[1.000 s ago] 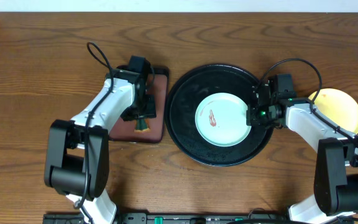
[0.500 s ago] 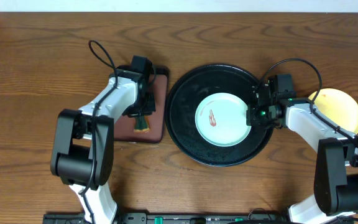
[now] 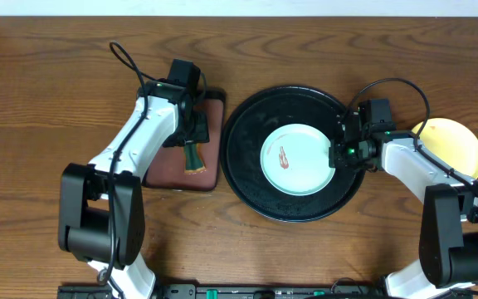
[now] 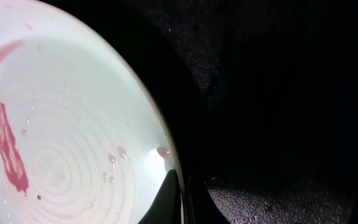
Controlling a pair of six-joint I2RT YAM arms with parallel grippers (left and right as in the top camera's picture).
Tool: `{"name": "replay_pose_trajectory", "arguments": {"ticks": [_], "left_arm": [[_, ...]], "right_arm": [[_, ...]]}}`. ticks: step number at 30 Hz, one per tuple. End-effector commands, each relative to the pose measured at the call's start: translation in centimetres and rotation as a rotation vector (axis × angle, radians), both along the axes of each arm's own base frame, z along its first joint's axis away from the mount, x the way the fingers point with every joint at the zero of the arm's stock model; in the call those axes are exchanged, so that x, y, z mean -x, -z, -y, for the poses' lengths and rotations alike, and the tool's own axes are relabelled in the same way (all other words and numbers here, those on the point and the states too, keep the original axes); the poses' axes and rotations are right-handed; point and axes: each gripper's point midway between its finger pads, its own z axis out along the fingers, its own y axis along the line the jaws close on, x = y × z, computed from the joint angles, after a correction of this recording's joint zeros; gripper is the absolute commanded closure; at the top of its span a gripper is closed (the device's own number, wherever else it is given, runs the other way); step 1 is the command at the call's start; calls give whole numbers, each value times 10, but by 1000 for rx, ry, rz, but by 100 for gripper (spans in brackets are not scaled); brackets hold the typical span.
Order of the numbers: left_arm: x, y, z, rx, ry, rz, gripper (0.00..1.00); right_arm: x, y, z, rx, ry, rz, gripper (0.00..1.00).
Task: Clean dirty plates on tray and stack at the side
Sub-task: 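Lift the sponge with the left gripper and carry it onto the white plate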
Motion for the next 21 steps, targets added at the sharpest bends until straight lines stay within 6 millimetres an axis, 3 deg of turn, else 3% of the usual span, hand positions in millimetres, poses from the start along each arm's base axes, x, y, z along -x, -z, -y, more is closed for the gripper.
{"name": "replay_pose_trajectory", "arguments": {"ticks": [1, 7, 13, 15, 16, 21], "left_arm": [[12, 3, -1, 0, -94, -46, 39], [25, 30, -5, 6, -211, -72, 47], [33, 54, -3, 18, -215, -96, 71], [32, 55, -3, 18, -204, -92, 81], [30, 54, -2, 19, -194, -86, 92], [23, 35, 0, 10, -105, -88, 93]], "right_arm": [[6, 6, -5, -21, -1, -34, 99], [6, 6, -5, -21, -1, -34, 99], [6, 6, -5, -21, -1, -34, 99], [6, 6, -5, -20, -1, -33, 99], [6, 6, -5, -19, -2, -33, 99], [6, 6, -5, -19, -6, -34, 99]]}}
